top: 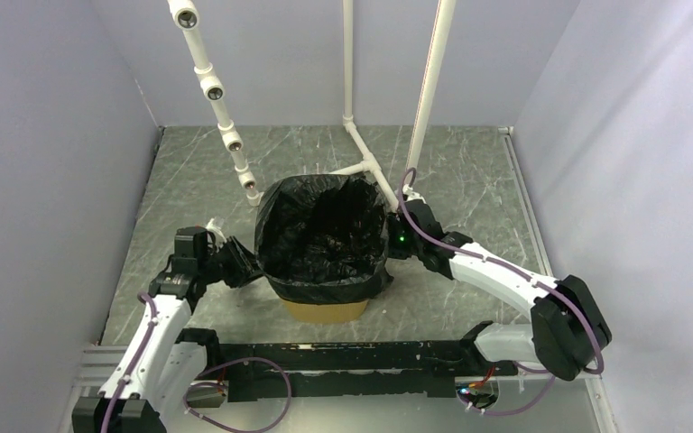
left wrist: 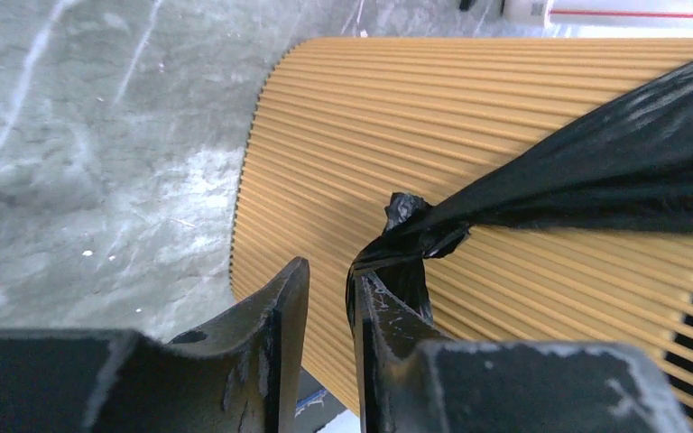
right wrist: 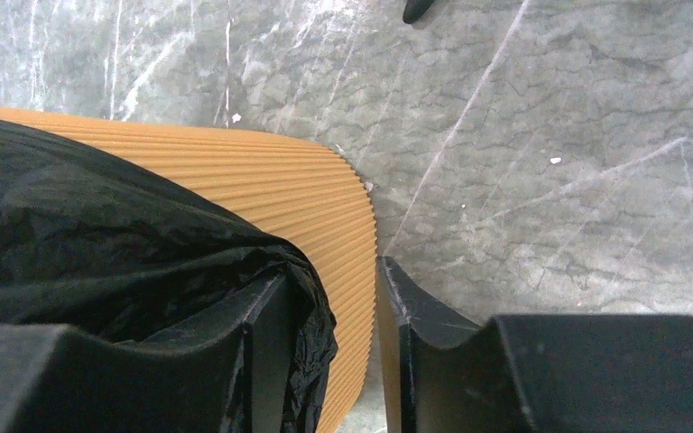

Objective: Put the trash bags into the trash bin

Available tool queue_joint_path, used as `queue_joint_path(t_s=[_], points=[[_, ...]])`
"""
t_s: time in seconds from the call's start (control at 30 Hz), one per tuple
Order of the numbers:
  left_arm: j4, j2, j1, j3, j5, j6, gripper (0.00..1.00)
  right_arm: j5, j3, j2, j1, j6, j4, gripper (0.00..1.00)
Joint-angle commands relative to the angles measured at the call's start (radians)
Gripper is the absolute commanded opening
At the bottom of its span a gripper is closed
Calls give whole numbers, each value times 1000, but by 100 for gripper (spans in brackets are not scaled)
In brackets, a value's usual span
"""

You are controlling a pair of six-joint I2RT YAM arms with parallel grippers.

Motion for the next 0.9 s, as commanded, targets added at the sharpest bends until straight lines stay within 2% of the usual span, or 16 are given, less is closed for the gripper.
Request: queue_joint_path(t_s=[0.0, 0.07, 0.27, 0.47, 0.6, 0.7, 0.87], points=[[-147, -64, 0, 124, -139, 48, 33, 2, 7, -54, -8, -4, -46, 42], [-209, -84, 0, 179, -190, 59, 45, 9, 21, -81, -16, -6, -70, 48], [-340, -94, 0, 292, -280, 46, 64, 25, 43, -180, -35, 1, -124, 60], [-443, -126, 0, 388, -400, 63, 74, 52, 41, -269, -48, 24, -147, 68], [-512, -101, 0, 579, -446, 180, 76, 53, 44, -314, -50, 52, -175, 68], [-514, -46, 0, 786, -378, 297, 74, 45, 29, -339, -50, 67, -183, 67], [-469, 146, -2, 1042, -5, 387, 71, 33, -8, -358, -50, 92, -167, 67]])
